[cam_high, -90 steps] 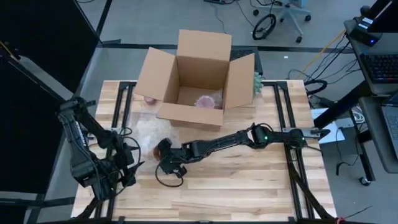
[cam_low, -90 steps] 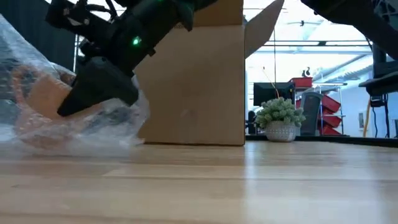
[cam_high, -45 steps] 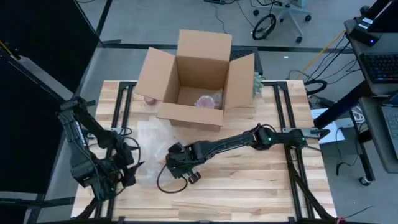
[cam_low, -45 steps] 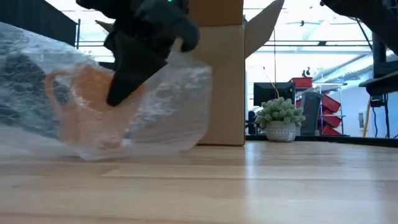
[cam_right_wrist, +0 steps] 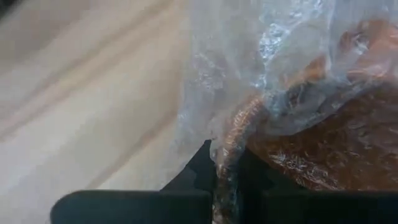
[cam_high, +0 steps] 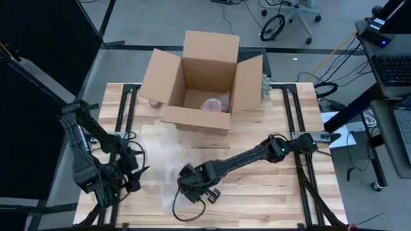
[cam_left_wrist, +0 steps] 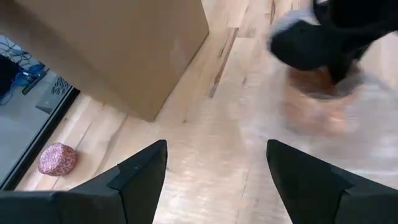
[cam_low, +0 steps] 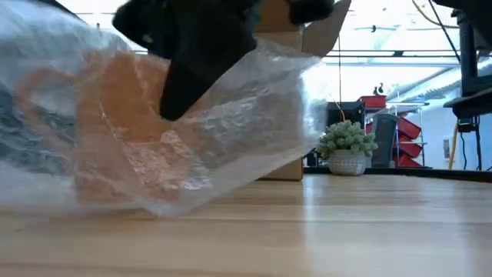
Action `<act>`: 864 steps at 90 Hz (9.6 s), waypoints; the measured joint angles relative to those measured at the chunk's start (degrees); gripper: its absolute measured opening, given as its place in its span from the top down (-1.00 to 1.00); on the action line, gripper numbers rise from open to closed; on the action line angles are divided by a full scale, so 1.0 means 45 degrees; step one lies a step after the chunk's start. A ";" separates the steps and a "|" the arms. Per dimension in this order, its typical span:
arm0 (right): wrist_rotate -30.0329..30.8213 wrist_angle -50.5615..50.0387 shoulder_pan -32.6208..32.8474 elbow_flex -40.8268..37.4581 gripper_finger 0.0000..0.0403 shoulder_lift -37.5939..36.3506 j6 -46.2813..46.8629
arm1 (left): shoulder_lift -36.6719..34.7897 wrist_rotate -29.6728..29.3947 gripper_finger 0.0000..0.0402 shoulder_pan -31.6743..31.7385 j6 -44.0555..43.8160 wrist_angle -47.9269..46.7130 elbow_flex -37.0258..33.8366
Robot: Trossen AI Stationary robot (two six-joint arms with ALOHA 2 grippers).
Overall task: Wrap mug
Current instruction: Move the bubble wrap with the orange cup closer to the center, then wrap the orange cup with bubble wrap
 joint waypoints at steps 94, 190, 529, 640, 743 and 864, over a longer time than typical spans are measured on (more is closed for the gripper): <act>0.0804 0.1637 0.0059 -0.0035 0.11 -0.1689 0.1362 | 0.0000 -0.0039 -0.31 0.0005 0.0209 0.0024 0.0000; 0.2504 0.1194 -0.1111 -0.0006 0.17 -0.1353 0.5971 | 0.0000 -0.0131 -0.31 0.0005 0.0238 0.0002 0.0000; 0.1139 0.1452 -0.1486 0.0008 -0.23 0.0307 0.8971 | 0.0095 -0.0568 -0.31 0.0334 0.2429 0.2750 0.0000; 0.1115 0.1598 -0.1534 0.0052 -0.21 0.0244 0.8852 | 0.4318 0.0012 -0.30 0.3779 0.8515 1.7160 -0.4414; 0.1908 0.1647 -0.1059 -0.0814 -0.21 -0.1035 0.9868 | 0.4464 0.0529 -0.31 0.3779 0.8746 1.7561 -0.4459; 0.2438 0.2292 -0.1257 -0.0837 -0.21 0.0428 0.9637 | 0.1165 0.1297 -0.31 0.2351 0.8442 1.5917 -0.4235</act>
